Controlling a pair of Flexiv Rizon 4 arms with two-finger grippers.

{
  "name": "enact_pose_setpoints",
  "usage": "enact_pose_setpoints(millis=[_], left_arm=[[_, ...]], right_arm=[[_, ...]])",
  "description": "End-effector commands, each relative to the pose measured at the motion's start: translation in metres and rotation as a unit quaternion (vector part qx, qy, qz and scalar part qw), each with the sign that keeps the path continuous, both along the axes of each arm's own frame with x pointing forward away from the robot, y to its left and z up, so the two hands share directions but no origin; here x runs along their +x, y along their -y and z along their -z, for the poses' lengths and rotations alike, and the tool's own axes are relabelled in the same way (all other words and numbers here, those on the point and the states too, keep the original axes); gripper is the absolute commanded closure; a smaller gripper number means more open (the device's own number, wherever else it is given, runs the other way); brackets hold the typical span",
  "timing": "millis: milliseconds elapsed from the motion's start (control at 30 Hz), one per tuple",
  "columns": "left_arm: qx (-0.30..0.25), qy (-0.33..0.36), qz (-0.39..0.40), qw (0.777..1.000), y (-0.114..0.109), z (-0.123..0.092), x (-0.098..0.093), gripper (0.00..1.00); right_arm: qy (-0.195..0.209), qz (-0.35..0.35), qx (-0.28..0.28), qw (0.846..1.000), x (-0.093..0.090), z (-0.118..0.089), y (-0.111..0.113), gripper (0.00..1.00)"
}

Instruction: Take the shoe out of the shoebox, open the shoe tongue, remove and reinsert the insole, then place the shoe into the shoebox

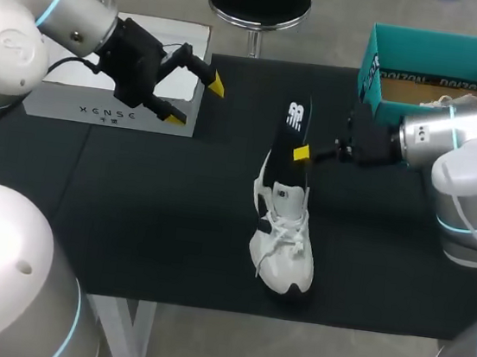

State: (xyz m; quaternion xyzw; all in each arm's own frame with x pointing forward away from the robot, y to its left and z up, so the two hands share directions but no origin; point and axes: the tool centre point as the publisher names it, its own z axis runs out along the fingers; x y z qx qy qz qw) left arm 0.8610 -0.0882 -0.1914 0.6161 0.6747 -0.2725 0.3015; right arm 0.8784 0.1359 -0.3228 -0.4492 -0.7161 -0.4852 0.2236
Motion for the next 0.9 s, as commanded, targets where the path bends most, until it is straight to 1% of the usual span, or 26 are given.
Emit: enact_pose_setpoints(millis=[33,167,267,367,400,433,467,533,600,700,733,800,867,900], left_arm=[[0.002,0.0,0.0,1.0,0.0,0.0,0.0,0.0],[0.002,0.0,0.0,1.0,0.0,0.0,0.0,0.0],[0.002,0.0,0.0,1.0,0.0,0.0,0.0,0.0],[0.002,0.0,0.0,1.0,0.0,0.0,0.0,0.0],[0.002,0.0,0.0,1.0,0.0,0.0,0.0,0.0],[0.002,0.0,0.0,1.0,0.0,0.0,0.0,0.0],[0.002,0.0,0.0,1.0,0.0,0.0,0.0,0.0],[0.002,0.0,0.0,1.0,0.0,0.0,0.0,0.0],[0.002,0.0,0.0,1.0,0.0,0.0,0.0,0.0],[0.002,0.0,0.0,1.0,0.0,0.0,0.0,0.0],[0.002,0.0,0.0,1.0,0.0,0.0,0.0,0.0],[0.002,0.0,0.0,1.0,0.0,0.0,0.0,0.0],[0.002,0.0,0.0,1.0,0.0,0.0,0.0,0.0],[0.002,0.0,0.0,1.0,0.0,0.0,0.0,0.0]], right_arm=[[0.002,0.015,-0.006,1.0,-0.02,0.005,0.004,1.0],[0.001,0.021,-0.01,1.0,-0.025,0.008,0.006,1.0],[0.002,0.022,-0.007,1.0,-0.025,0.008,0.006,1.0],[0.004,0.018,-0.004,1.0,-0.022,0.005,0.005,1.0],[0.008,0.017,0.002,1.0,-0.02,0.004,0.004,0.7],[0.012,0.015,0.001,1.0,-0.019,0.002,0.004,0.55],[0.015,0.011,0.001,1.0,-0.016,0.0,0.004,0.45],[0.025,0.008,0.003,1.0,-0.013,-0.003,0.003,0.39],[0.028,0.005,0.002,1.0,-0.009,-0.004,0.004,0.42],[0.033,0.0,0.0,0.999,-0.003,-0.008,0.003,0.41],[0.036,-0.001,-0.002,0.999,-0.001,-0.009,0.003,0.43],[0.04,-0.001,-0.003,0.999,0.002,-0.011,0.003,0.44],[0.044,-0.002,-0.005,0.999,0.007,-0.012,0.004,0.47],[0.048,-0.002,-0.007,0.999,0.01,-0.013,0.004,0.47]])
